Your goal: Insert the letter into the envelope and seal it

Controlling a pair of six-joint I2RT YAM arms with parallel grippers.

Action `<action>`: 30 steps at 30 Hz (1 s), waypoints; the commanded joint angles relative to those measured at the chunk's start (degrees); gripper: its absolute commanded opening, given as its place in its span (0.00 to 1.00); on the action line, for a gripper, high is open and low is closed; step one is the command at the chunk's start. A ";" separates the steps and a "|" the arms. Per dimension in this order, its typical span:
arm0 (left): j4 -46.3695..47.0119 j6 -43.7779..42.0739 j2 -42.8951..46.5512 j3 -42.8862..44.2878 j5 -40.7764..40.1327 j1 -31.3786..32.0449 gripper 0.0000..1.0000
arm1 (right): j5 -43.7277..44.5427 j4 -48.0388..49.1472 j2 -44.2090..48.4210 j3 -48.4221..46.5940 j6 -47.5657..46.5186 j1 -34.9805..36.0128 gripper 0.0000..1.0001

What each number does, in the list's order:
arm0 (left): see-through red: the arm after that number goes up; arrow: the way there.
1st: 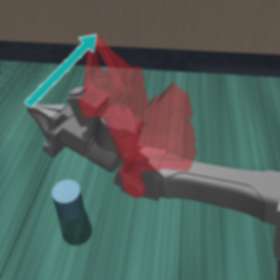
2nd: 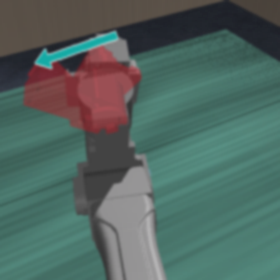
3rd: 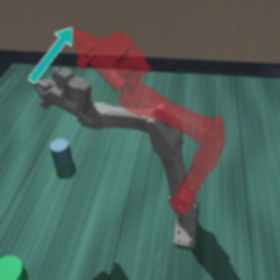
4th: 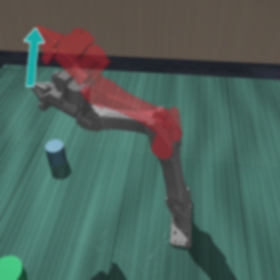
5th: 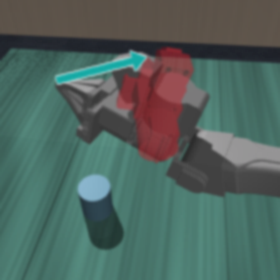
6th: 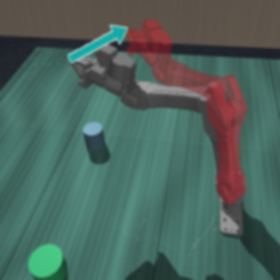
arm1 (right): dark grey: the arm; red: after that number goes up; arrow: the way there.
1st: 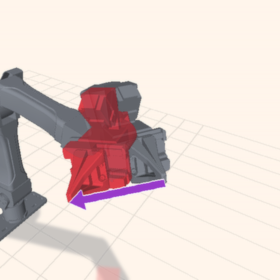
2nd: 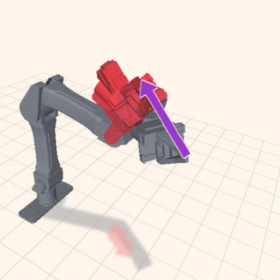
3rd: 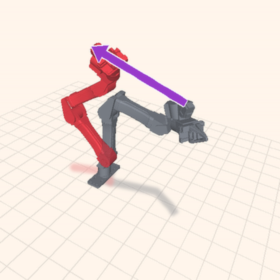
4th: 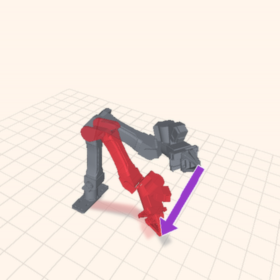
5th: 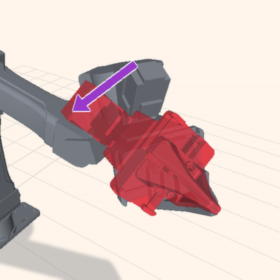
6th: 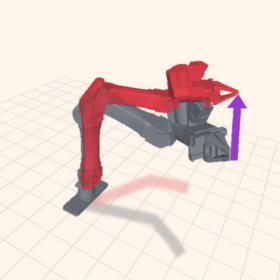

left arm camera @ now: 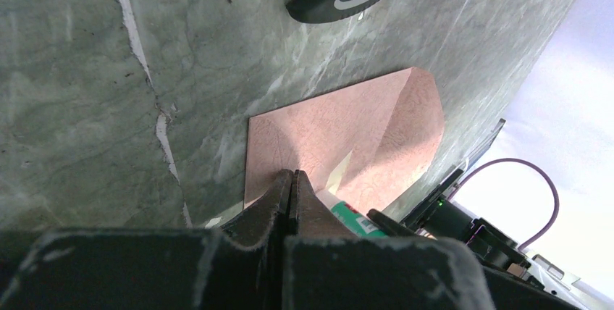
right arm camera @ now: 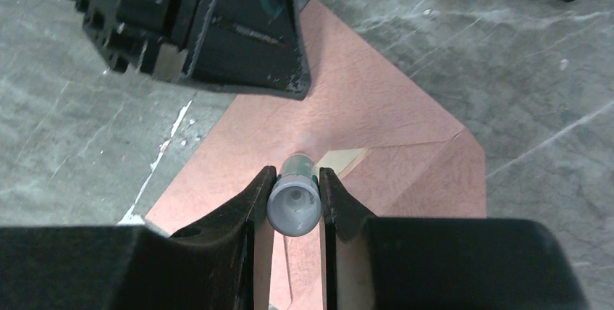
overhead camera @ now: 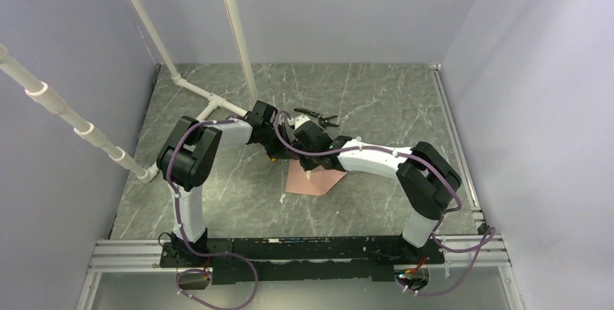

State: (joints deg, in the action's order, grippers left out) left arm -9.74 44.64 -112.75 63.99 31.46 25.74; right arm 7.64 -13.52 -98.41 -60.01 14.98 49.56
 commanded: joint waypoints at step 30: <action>-6.69 -10.17 3.90 10.90 3.96 -0.60 0.22 | -24.16 -0.68 21.52 8.52 18.92 -27.69 0.00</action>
State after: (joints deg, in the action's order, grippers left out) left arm -15.05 38.48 -112.77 70.22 30.59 25.12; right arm -11.55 -16.25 -79.37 -53.43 26.76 25.76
